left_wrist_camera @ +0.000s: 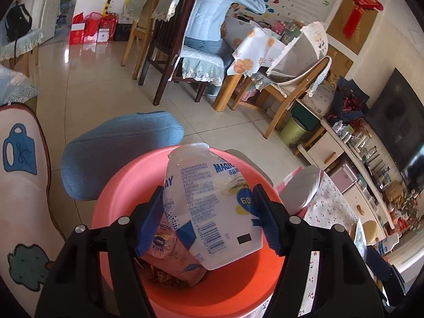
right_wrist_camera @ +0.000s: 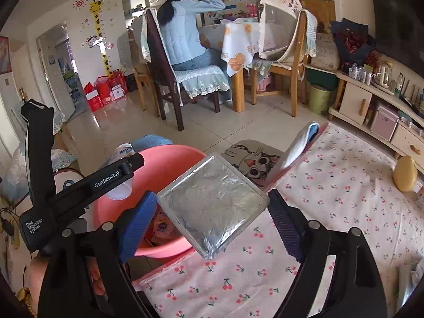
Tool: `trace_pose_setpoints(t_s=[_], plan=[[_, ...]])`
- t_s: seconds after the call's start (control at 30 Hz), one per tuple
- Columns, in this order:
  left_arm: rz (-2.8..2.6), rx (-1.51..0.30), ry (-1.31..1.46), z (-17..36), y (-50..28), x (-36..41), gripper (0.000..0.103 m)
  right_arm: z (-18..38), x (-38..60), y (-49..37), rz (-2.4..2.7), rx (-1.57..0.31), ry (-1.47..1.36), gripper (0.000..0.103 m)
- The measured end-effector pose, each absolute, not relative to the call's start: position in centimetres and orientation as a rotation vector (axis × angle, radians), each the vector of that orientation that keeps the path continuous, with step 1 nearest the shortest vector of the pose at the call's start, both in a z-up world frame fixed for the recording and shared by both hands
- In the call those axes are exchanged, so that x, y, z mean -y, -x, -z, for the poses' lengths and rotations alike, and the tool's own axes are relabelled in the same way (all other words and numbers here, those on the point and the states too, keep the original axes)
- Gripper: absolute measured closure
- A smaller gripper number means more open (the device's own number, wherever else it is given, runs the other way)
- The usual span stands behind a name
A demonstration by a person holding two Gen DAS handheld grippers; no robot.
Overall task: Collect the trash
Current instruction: 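Carry the milk bottle to the pink bucket while the right tool carries the foil packet, then open the left tool to drop the milk bottle while the right tool drops the foil packet, then withdraw both open tools from the bucket back over the table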
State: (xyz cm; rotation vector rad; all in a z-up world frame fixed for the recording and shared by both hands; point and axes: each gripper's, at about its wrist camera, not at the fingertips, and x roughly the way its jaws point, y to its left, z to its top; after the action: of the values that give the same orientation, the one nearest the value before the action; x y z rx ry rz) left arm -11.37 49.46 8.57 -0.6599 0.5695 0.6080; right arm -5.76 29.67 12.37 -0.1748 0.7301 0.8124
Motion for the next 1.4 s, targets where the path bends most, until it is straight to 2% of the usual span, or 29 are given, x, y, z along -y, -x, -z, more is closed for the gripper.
trace_pose_setpoints(t_s=[0.17, 0.27, 0.4, 0.73, 1.4], plan=[[-0.649, -0.575, 0.706, -8.0, 11.9, -51.3, 0.035, -10.9, -33.3, 5.4, -0.88, -0.768, 0.18, 0.017], [-0.693, -0.599, 0.735, -7.3, 11.9, -52.2, 0.019, -9.5, -35.4, 4.9, -0.904, -0.811, 0.214, 0.012], [-0.701, -0.578, 0.763, -7.1, 12.1, -52.9, 0.014, -9.1, -35.2, 4.6, -0.863, -0.805, 0.18, 0.01], [-0.67, -0.618, 0.734, -7.0, 11.0, -51.5, 0.012, -10.8, -29.1, 5.5, -0.739, -0.738, 0.082, 0.01], [-0.384, -0.615, 0.533, -8.8, 7.6, -42.8, 0.01, -10.7, -19.3, 9.6, -0.569, -0.705, 0.072, 0.01]])
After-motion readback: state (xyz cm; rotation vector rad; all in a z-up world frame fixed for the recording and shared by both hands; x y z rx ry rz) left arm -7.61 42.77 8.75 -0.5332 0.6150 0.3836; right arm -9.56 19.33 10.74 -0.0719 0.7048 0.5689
